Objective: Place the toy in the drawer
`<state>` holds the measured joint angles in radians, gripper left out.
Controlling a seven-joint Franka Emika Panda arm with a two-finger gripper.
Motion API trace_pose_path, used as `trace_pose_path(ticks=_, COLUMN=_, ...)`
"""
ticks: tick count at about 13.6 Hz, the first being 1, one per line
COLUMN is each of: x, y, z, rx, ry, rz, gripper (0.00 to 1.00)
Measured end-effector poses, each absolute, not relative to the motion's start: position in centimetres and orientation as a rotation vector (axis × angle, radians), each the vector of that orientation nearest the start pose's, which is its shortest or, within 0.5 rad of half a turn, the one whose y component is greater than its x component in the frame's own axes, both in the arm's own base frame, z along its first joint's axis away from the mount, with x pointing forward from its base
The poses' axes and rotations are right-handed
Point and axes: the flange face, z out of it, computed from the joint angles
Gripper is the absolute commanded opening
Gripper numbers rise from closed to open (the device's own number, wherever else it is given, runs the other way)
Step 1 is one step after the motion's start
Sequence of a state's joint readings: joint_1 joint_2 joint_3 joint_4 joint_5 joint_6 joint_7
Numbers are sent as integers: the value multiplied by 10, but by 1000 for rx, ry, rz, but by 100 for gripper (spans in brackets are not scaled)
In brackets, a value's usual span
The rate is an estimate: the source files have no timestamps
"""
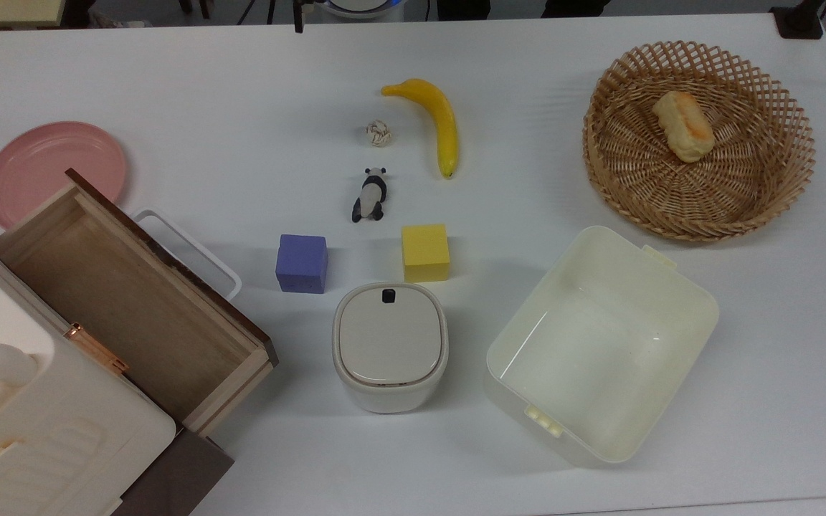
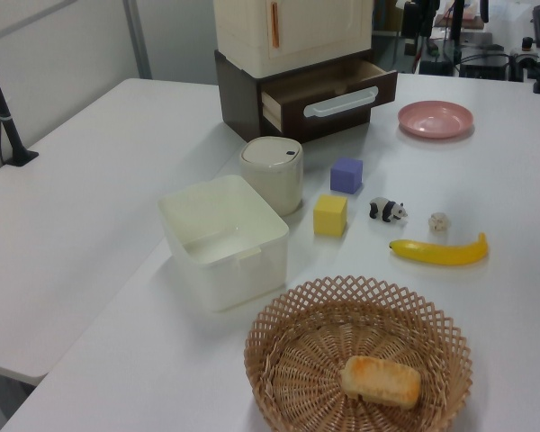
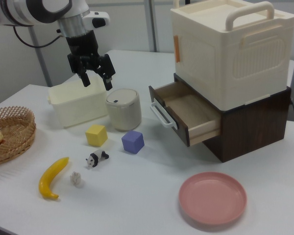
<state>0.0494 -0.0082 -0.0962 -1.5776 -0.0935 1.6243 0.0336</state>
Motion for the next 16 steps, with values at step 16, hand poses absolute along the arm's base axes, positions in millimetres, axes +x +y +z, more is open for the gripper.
trace_pose_path(ticks=16, x=550, y=-7, z=614, rx=-3234, ry=46, rz=91, gripper=100)
